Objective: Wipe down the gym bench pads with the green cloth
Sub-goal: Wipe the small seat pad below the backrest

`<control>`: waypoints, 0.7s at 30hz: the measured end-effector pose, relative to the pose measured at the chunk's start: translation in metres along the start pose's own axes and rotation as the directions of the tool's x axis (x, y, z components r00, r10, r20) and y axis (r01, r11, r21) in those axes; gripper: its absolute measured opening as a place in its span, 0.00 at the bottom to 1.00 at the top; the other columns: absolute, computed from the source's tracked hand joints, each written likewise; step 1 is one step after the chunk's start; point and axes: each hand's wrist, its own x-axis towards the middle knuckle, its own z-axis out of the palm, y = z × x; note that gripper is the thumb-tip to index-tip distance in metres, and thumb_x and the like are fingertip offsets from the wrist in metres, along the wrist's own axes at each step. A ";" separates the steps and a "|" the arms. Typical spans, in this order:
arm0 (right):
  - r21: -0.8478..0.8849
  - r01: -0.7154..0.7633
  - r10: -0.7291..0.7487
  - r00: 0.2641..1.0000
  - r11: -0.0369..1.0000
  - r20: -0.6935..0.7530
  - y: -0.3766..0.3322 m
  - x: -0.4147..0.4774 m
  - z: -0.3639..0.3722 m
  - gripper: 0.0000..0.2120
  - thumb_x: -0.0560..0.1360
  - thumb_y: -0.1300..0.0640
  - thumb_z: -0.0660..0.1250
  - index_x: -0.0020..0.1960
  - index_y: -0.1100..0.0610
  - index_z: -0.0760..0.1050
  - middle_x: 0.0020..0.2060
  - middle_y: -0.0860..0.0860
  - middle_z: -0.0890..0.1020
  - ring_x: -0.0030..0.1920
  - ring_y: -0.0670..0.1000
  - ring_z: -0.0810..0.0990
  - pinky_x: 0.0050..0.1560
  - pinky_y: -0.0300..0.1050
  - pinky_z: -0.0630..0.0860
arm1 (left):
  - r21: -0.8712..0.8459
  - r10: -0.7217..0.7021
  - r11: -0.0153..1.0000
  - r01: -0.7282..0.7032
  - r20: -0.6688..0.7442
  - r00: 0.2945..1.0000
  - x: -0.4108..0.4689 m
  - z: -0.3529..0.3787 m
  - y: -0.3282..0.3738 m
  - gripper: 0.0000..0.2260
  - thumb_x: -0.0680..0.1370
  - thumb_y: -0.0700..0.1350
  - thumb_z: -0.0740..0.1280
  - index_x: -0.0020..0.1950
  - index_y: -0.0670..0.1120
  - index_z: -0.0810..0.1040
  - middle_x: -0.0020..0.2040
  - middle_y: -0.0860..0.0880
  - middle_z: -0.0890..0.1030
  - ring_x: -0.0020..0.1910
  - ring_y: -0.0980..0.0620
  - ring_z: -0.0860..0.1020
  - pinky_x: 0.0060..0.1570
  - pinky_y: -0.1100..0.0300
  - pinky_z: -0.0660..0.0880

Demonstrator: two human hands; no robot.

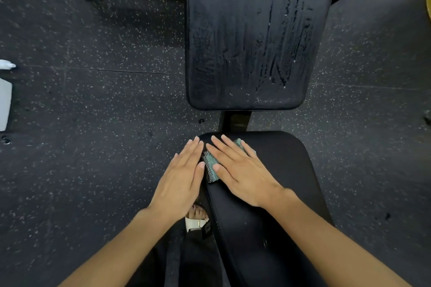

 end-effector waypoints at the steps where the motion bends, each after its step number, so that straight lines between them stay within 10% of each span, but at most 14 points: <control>1: 0.006 -0.001 0.001 1.000 1.000 0.002 -0.001 -0.002 0.000 0.34 0.76 0.39 0.33 0.80 0.47 0.47 0.79 0.41 0.47 0.77 0.40 0.37 0.73 0.42 0.29 | -0.009 -0.007 1.000 0.007 -0.003 1.000 0.002 0.001 0.000 0.32 0.78 0.62 0.39 0.80 0.51 0.52 0.79 0.60 0.49 0.77 0.67 0.44 0.76 0.66 0.42; 21: 0.021 -0.168 0.164 0.979 0.986 0.122 0.005 0.069 -0.007 0.22 0.85 0.49 0.44 0.79 0.41 0.48 0.79 0.39 0.48 0.79 0.46 0.43 0.75 0.61 0.38 | -0.086 -0.132 0.988 0.128 -0.050 0.990 0.005 0.013 0.007 0.25 0.85 0.47 0.52 0.81 0.50 0.47 0.80 0.58 0.45 0.78 0.64 0.45 0.77 0.63 0.46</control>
